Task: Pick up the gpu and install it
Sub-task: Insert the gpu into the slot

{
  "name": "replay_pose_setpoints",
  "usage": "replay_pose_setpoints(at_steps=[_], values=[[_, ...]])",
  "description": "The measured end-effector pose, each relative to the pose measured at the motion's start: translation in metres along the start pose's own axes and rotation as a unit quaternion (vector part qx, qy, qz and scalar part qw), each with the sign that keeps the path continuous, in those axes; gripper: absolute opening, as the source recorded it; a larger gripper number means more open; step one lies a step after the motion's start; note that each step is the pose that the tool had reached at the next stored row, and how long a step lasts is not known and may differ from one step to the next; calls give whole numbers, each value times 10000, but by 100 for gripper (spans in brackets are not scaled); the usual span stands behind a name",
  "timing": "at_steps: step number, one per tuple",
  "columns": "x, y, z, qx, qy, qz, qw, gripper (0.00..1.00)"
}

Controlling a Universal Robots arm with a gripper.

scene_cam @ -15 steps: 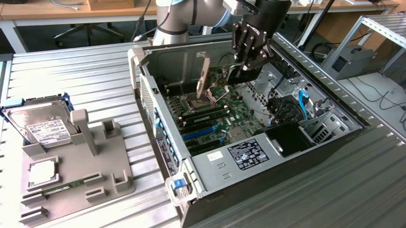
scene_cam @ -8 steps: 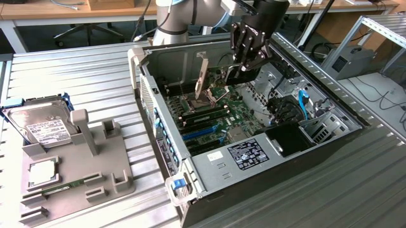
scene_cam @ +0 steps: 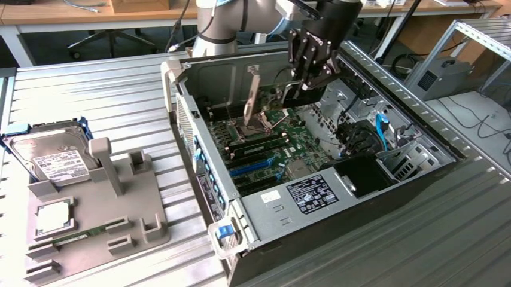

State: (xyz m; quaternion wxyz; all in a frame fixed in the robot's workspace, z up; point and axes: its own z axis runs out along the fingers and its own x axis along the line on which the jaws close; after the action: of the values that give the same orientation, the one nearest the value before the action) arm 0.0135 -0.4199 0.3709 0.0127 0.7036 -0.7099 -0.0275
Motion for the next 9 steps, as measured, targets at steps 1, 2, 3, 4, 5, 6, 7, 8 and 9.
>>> replay_pose_setpoints(at_steps=[1,2,3,4,5,6,7,8,9], values=[[0,6,2,0,0,0,10000,27],[0,13,4,0,0,0,10000,27],[0,18,6,0,0,0,10000,27],[0,22,8,0,0,0,10000,27],[0,28,15,1,-2,0,10000,27],[1,33,22,3,-2,0,10000,27],[1,39,28,6,-1,0,10000,27],[1,46,38,9,0,0,10000,27],[1,51,46,11,-1,0,10000,27]])
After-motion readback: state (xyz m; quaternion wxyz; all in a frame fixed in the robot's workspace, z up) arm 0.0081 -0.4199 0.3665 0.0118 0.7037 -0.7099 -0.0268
